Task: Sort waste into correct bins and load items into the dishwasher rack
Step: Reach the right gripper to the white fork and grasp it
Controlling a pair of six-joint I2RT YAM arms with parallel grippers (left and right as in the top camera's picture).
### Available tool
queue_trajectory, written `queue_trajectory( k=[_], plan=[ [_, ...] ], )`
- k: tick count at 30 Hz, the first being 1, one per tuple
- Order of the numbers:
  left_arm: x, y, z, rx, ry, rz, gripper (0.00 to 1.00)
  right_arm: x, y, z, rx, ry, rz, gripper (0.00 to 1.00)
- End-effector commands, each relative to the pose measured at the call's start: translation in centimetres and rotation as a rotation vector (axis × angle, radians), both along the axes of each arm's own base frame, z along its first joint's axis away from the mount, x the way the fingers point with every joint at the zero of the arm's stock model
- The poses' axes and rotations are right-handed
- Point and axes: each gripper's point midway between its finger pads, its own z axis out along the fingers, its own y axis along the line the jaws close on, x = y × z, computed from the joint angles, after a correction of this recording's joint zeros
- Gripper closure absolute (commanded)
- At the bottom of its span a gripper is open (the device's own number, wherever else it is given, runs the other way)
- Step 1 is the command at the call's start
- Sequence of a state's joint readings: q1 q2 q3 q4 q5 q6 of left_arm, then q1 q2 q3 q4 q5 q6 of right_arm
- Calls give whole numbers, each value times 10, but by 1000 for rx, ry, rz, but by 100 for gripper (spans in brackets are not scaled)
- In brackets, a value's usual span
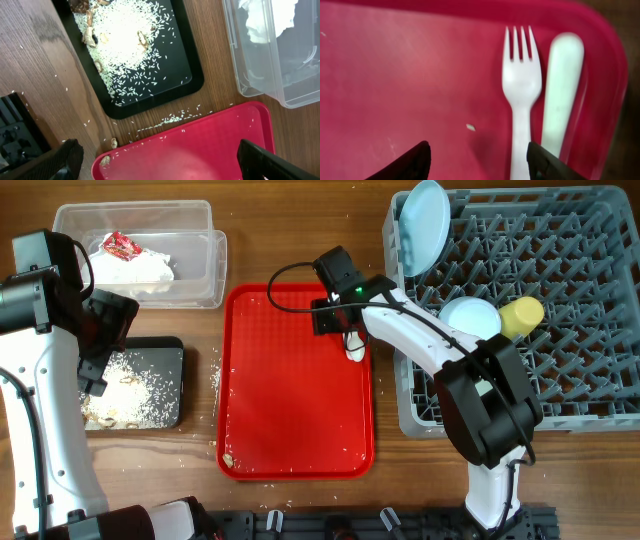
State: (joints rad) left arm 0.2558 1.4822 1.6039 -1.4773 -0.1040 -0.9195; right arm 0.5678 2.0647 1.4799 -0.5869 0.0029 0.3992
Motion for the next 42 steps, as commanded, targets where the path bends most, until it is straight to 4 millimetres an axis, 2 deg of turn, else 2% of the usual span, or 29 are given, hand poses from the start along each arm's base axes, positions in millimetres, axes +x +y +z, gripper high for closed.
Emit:
queue_trajectory(
  k=[1, 11, 15, 17, 20, 21, 26, 28, 31, 37, 40, 42],
  plan=[
    [0, 2, 5, 6, -17, 8, 0, 9, -6, -6, -57, -46, 9, 37],
    [0, 2, 5, 6, -17, 8, 0, 5, -15, -36, -113, 3, -15, 40],
    [0, 2, 5, 6, -17, 9, 0, 5, -15, -36, -114, 5, -15, 43],
    [0, 2, 5, 6, -16, 9, 0, 3, -14, -37, -111, 12, -20, 48],
    [0, 2, 5, 6, -17, 9, 0, -9, -6, -45, -99, 57, -14, 66],
    [0, 2, 5, 6, -17, 9, 0, -11, -5, -46, -108, 59, -13, 69],
    [0, 2, 5, 6, -17, 9, 0, -23, 0, -43, -105, 98, -26, 90],
    [0, 2, 5, 6, -17, 9, 0, -26, 10, -32, -47, 127, -23, 96],
    [0, 2, 5, 6, -17, 9, 0, -25, 21, -6, 40, 119, -13, 96],
    [0, 2, 5, 6, -17, 9, 0, -14, 8, 74, 150, 8, -55, 95],
    [0, 2, 5, 6, -17, 8, 0, -16, 10, 102, 219, -19, -39, 76],
    [0, 2, 5, 6, -16, 9, 0, -21, 17, 109, 240, -24, 12, 64]
  ],
)
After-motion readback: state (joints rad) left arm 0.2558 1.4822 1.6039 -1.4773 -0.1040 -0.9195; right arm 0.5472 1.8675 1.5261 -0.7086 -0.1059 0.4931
